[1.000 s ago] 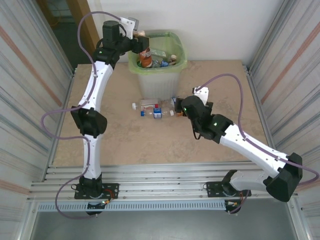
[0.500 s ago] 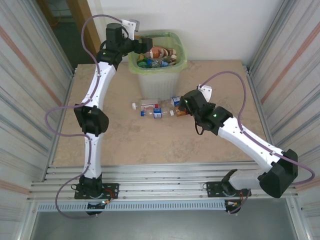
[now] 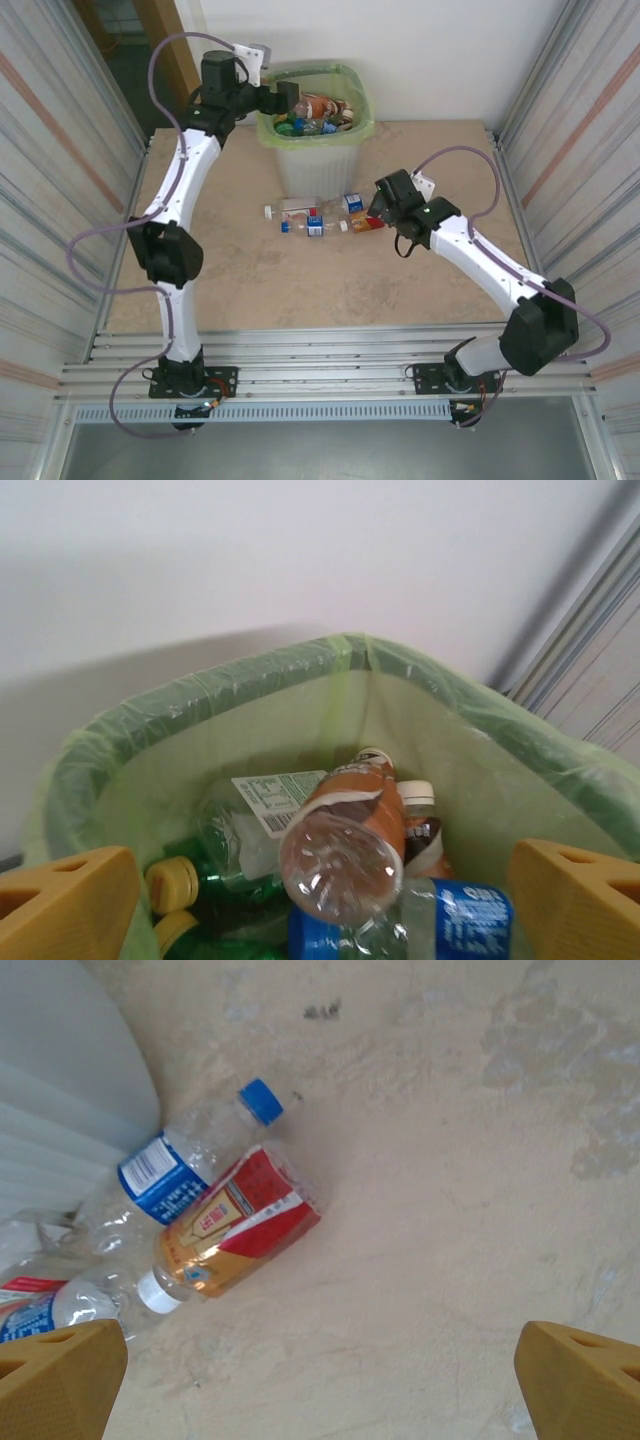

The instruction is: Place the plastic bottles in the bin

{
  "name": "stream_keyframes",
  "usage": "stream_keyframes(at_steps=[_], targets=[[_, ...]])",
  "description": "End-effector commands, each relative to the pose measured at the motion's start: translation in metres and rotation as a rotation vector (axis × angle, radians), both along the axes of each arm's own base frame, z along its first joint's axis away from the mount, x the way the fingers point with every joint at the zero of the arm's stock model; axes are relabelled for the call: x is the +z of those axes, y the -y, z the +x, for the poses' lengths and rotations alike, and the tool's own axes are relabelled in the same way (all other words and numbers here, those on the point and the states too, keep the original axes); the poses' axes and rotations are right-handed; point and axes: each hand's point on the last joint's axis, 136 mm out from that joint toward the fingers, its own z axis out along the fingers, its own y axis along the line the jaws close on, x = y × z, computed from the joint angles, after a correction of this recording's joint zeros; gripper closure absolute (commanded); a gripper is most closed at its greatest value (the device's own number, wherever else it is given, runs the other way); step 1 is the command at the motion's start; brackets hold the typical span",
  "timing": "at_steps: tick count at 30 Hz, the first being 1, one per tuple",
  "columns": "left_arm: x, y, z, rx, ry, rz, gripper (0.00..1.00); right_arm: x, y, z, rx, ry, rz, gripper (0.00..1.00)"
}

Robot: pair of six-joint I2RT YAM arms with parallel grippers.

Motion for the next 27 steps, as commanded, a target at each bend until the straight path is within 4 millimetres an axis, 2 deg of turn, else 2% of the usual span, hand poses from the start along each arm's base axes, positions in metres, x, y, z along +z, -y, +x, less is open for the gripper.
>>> stream_keyframes(at_steps=[1,6,17,22,27], targets=[[0.053,-0.011,-0.036,0.022,0.125,-0.002,0.03,-0.007,-0.009,0.006,-0.034,-0.043,0.059,0.02],[0.047,-0.025,-0.073,0.051,0.127,0.000,0.01,-0.027,-0.025,0.023,-0.029,-0.078,0.097,0.02],[-0.006,-0.078,-0.143,0.261,0.080,0.006,0.02,-0.060,-0.055,0.052,0.001,-0.109,0.145,0.02],[-0.030,-0.098,-0.162,0.330,0.035,0.000,0.01,-0.076,-0.061,0.059,-0.002,-0.135,0.148,0.02],[-0.040,-0.108,-0.170,0.361,0.027,0.002,0.01,-0.086,-0.072,0.069,0.025,-0.135,0.166,0.02]])
